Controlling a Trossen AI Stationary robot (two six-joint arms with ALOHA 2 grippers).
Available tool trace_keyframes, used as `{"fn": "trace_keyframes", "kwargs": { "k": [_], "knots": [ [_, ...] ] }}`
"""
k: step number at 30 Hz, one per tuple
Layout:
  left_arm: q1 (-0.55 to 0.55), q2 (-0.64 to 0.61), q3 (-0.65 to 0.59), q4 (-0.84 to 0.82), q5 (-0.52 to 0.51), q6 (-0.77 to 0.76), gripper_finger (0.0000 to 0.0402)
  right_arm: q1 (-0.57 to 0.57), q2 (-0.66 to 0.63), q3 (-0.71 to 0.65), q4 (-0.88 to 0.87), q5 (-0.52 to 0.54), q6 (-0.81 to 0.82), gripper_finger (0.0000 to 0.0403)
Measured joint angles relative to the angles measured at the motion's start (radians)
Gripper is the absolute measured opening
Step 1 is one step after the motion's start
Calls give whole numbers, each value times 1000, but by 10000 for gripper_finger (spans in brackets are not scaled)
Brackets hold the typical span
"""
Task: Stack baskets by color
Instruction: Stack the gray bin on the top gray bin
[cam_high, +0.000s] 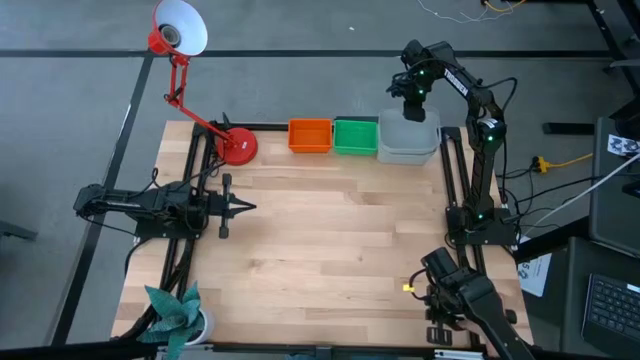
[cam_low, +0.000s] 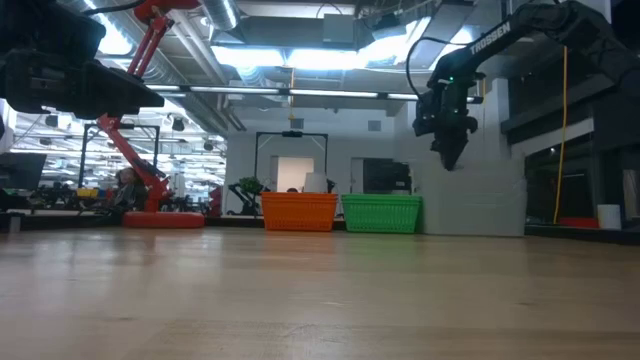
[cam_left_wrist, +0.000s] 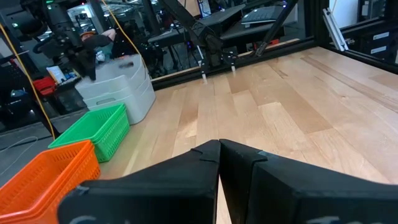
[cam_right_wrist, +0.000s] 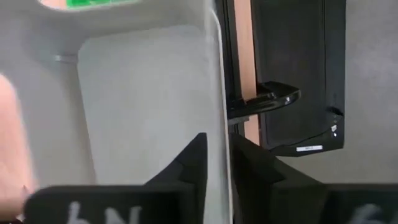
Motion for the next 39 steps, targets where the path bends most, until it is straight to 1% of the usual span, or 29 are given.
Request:
{"fn": "trace_keyframes", "kwargs": {
  "k": [5,7,10,14,20,22,24,27,32,34,37,39],
  "knots": [
    [0,0,0,0,0,0,0,0,0,0,1,-7,26,97],
    [0,0,0,0,0,0,0,2,0,0,3,1,25,102],
    [0,0,0,0,0,0,0,10,0,0,9,43,25,103],
    [0,0,0,0,0,0,0,38,0,0,11,95,68,100],
    [0,0,0,0,0,0,0,101,-41,0,12,96,119,81],
    [0,0,0,0,0,0,0,127,-60,0,10,72,164,74],
    [0,0,0,0,0,0,0,155,-78,0,-7,14,197,68],
    [0,0,0,0,0,0,0,191,-90,2,-52,-119,205,63],
    [0,0,0,0,0,0,0,228,-90,-25,-142,-419,206,61],
    [0,0,0,0,0,0,0,250,-89,-50,-142,-532,212,61],
    [0,0,0,0,0,0,0,291,-89,-101,-145,-649,242,61],
    [0,0,0,0,0,0,0,329,-89,-151,-143,-698,254,61]
  ]
}}
